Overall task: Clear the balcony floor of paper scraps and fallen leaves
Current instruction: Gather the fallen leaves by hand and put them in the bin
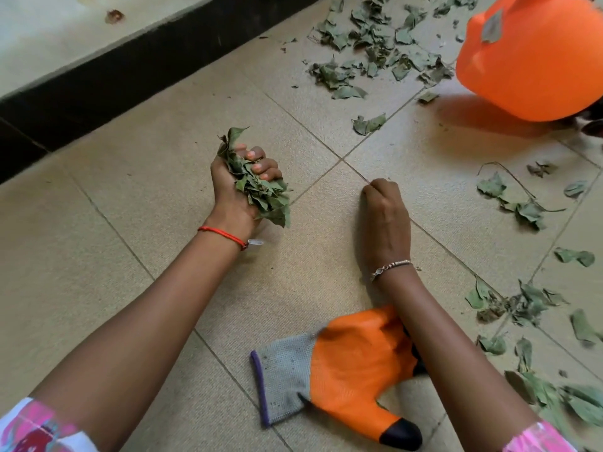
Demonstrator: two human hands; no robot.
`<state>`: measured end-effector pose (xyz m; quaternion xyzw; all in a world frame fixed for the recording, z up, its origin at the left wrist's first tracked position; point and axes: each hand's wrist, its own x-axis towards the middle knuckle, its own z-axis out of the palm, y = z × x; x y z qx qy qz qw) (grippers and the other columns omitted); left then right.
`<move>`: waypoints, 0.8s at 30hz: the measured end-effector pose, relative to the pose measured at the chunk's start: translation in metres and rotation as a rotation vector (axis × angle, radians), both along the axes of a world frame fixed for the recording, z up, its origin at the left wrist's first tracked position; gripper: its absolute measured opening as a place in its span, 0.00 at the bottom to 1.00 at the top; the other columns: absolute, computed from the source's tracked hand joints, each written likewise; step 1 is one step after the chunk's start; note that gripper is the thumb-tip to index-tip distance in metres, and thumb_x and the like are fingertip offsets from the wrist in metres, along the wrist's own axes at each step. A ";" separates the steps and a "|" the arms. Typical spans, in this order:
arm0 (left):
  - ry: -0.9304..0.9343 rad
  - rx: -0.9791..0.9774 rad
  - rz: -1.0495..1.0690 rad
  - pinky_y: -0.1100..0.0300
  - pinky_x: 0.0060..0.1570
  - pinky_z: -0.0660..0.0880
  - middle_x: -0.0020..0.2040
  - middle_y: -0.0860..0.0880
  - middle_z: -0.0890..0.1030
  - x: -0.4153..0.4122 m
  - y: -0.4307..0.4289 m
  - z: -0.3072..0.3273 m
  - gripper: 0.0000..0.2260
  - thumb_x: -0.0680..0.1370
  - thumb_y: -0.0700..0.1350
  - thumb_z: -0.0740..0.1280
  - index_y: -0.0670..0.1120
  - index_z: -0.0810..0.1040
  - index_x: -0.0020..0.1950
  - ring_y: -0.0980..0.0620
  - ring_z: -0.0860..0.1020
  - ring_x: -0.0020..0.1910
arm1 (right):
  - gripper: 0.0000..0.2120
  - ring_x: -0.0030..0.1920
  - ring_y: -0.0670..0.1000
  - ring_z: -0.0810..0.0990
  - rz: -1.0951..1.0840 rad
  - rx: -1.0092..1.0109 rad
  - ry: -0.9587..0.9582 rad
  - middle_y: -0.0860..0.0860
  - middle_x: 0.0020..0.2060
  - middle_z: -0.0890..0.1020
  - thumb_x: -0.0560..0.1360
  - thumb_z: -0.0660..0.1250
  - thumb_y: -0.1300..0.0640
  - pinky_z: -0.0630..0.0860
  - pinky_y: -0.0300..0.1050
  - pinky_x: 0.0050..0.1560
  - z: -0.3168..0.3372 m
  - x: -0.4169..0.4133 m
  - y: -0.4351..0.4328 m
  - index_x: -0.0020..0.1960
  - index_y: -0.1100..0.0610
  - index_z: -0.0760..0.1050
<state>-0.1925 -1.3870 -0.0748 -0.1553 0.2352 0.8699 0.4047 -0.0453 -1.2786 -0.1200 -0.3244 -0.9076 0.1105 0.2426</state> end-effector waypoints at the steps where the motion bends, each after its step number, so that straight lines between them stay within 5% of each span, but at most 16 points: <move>1: -0.001 0.003 0.011 0.69 0.17 0.63 0.20 0.52 0.68 -0.003 -0.005 0.000 0.14 0.64 0.42 0.56 0.45 0.67 0.18 0.56 0.66 0.16 | 0.11 0.35 0.57 0.74 -0.017 0.029 -0.036 0.60 0.35 0.75 0.64 0.63 0.79 0.64 0.40 0.29 -0.001 -0.002 -0.002 0.35 0.65 0.72; 5: 0.001 0.002 0.045 0.68 0.17 0.63 0.21 0.52 0.68 -0.011 -0.022 0.000 0.13 0.64 0.42 0.56 0.45 0.67 0.18 0.56 0.66 0.17 | 0.10 0.40 0.57 0.74 -0.072 -0.041 -0.007 0.61 0.39 0.77 0.68 0.60 0.78 0.62 0.41 0.34 0.002 -0.010 0.000 0.38 0.67 0.75; 10: 0.004 -0.028 0.067 0.69 0.17 0.63 0.20 0.52 0.68 -0.011 -0.033 0.001 0.12 0.64 0.42 0.57 0.45 0.66 0.19 0.56 0.66 0.16 | 0.11 0.45 0.52 0.79 -0.160 -0.361 0.299 0.59 0.45 0.82 0.71 0.62 0.75 0.68 0.25 0.45 0.032 -0.038 -0.017 0.48 0.67 0.81; 17: 0.035 -0.045 0.073 0.69 0.16 0.62 0.20 0.53 0.68 -0.011 -0.039 0.005 0.13 0.64 0.42 0.56 0.45 0.66 0.18 0.57 0.65 0.16 | 0.08 0.51 0.56 0.76 0.343 -0.237 0.054 0.59 0.49 0.79 0.73 0.62 0.71 0.74 0.42 0.49 0.009 -0.048 -0.081 0.49 0.67 0.78; 21: 0.030 -0.054 0.081 0.68 0.17 0.63 0.20 0.53 0.68 -0.013 -0.041 0.001 0.13 0.64 0.42 0.57 0.45 0.66 0.19 0.57 0.65 0.16 | 0.11 0.64 0.54 0.72 0.386 -0.187 0.004 0.57 0.59 0.76 0.78 0.57 0.66 0.67 0.40 0.65 -0.002 -0.040 -0.080 0.57 0.66 0.75; 24: 0.019 -0.050 0.084 0.68 0.16 0.62 0.20 0.53 0.68 -0.013 -0.039 -0.001 0.13 0.64 0.42 0.56 0.45 0.66 0.18 0.57 0.65 0.16 | 0.09 0.56 0.56 0.78 0.347 -0.172 0.009 0.58 0.52 0.80 0.75 0.61 0.66 0.71 0.39 0.53 0.002 -0.041 -0.079 0.50 0.66 0.79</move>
